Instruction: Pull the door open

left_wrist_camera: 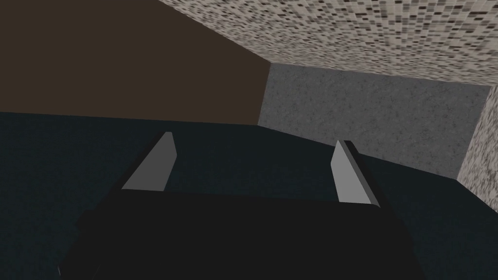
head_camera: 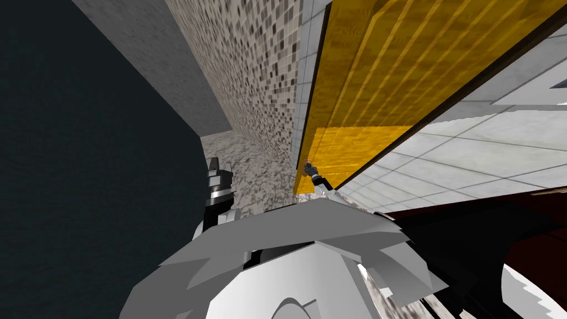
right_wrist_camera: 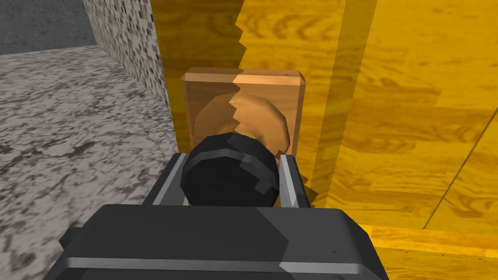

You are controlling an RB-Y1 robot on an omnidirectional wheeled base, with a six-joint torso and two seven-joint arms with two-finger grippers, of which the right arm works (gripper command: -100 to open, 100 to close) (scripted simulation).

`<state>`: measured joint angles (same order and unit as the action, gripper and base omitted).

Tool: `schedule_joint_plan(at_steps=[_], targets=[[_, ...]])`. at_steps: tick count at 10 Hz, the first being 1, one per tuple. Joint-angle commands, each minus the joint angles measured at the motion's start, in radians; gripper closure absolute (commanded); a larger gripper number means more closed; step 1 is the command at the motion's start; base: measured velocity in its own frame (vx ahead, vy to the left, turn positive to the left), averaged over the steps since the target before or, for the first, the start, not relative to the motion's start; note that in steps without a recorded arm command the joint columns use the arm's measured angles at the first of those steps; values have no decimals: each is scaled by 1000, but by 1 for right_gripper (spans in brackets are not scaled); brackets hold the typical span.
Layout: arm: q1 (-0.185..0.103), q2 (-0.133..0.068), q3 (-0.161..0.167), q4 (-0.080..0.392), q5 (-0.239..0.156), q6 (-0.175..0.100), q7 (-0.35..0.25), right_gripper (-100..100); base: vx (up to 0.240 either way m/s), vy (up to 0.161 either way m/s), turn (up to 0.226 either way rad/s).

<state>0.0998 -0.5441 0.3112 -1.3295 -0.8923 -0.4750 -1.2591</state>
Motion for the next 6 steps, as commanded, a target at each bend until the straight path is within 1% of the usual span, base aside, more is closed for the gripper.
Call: schedule_joint_plan(at_steps=[1, 2, 3, 4, 5, 6], targets=[[41, -12, -2, -27, -22, -20, 11, 100, -126, -73, 315], [56, -18, -5, -38, -30, -27, 15, 100, -140, -60, 265], [87, -30, -10, -59, -49, -41, 24, 100, -152, -47, 354], [102, -36, -13, -69, -58, -48, 29, 100, -144, -55, 240], [118, -42, -16, -80, -67, -56, 33, 100, -119, -46, 174], [148, -54, -22, -100, -84, -70, 42, 100, -138, -36, 280]])
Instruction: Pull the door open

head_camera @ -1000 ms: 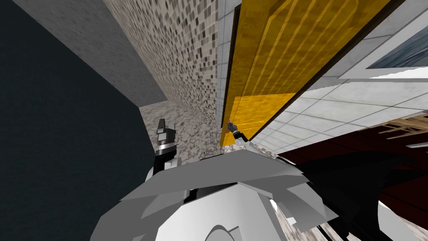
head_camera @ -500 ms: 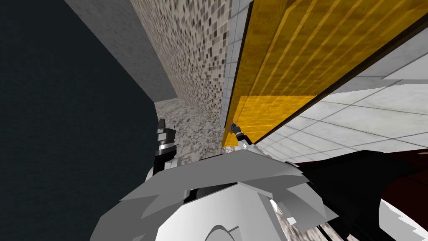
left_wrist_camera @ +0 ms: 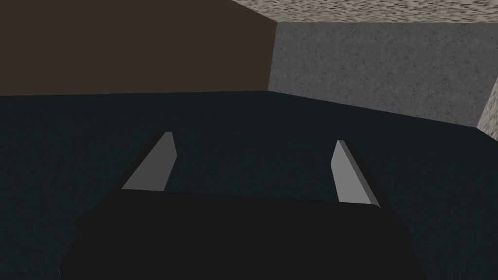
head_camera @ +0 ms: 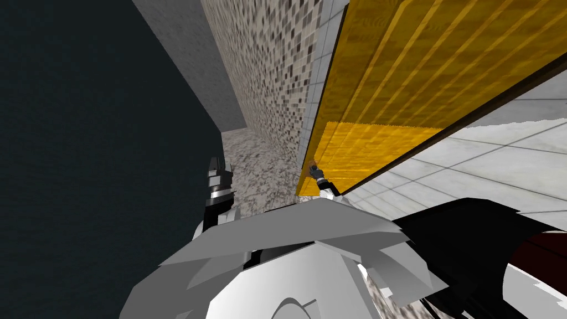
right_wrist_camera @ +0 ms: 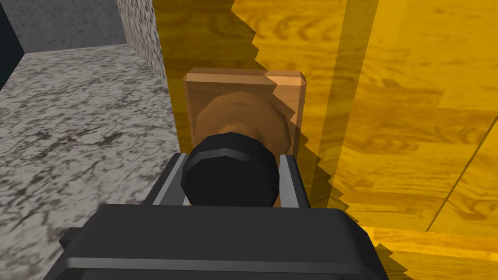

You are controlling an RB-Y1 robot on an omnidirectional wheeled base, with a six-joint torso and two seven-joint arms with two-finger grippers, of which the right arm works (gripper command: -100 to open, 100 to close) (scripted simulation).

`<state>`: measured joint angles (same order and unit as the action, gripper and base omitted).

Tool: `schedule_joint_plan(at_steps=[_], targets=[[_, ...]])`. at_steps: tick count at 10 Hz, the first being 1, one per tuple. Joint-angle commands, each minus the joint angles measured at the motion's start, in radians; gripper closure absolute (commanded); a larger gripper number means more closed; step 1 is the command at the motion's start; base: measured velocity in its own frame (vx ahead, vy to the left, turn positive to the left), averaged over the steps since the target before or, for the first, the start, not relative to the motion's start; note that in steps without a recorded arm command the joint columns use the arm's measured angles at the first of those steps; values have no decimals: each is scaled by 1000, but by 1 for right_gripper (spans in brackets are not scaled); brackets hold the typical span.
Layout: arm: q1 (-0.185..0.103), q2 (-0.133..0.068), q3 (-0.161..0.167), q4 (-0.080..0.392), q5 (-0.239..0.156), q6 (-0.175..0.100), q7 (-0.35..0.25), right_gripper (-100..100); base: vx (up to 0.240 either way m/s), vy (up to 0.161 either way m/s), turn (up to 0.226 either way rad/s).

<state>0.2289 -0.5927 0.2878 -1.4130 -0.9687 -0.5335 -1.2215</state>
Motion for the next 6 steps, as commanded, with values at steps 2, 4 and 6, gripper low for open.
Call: schedule_joint_plan(at_steps=[2, 4, 6], targets=[[60, -21, -6, -44, -32, -30, 16, 100, -157, -62, 232], [91, -33, -12, -66, -50, -45, 26, 100, -169, -29, 164], [91, -35, -12, -66, -54, -41, 25, 100, -143, 3, 75]])
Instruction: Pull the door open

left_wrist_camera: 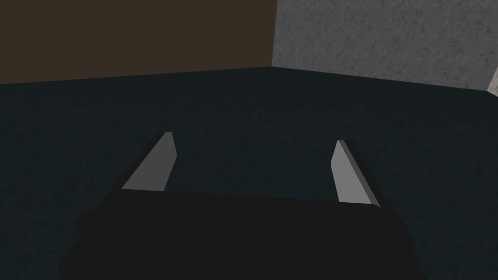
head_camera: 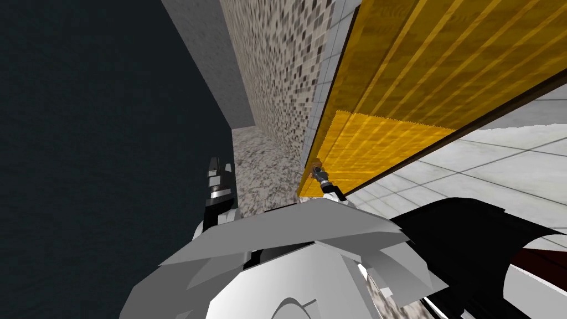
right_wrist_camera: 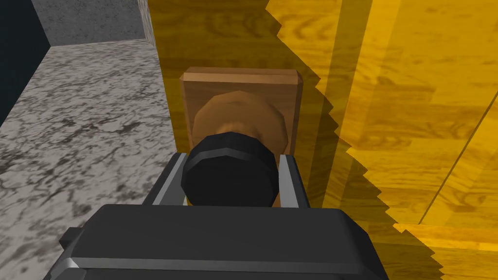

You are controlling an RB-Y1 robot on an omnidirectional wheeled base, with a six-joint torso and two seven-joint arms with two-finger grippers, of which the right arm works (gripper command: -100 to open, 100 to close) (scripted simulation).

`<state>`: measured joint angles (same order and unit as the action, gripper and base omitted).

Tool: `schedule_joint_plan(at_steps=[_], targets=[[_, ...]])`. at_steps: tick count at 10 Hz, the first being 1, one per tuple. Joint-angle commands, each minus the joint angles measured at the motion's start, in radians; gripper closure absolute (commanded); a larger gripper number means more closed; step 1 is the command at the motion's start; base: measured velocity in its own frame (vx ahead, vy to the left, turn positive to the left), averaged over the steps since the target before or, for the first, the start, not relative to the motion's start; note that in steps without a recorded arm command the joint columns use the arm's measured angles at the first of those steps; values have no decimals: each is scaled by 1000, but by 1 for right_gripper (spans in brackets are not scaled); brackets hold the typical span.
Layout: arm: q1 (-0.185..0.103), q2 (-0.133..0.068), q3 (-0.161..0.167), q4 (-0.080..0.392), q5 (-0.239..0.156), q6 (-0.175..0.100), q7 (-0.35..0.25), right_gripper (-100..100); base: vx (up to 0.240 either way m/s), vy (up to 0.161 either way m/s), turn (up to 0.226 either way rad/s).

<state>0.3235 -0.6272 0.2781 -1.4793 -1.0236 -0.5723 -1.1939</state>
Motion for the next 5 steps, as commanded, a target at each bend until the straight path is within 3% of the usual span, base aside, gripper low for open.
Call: schedule_joint_plan(at_steps=[1, 2, 5], targets=[[2, -9, 8, -3, 3, -6, -7, 100, -132, -54, 214], [3, -13, 12, -5, 5, -10, -11, 100, -192, -71, 241], [8, -28, 27, -11, 10, -21, -24, 100, -177, -32, 119]])
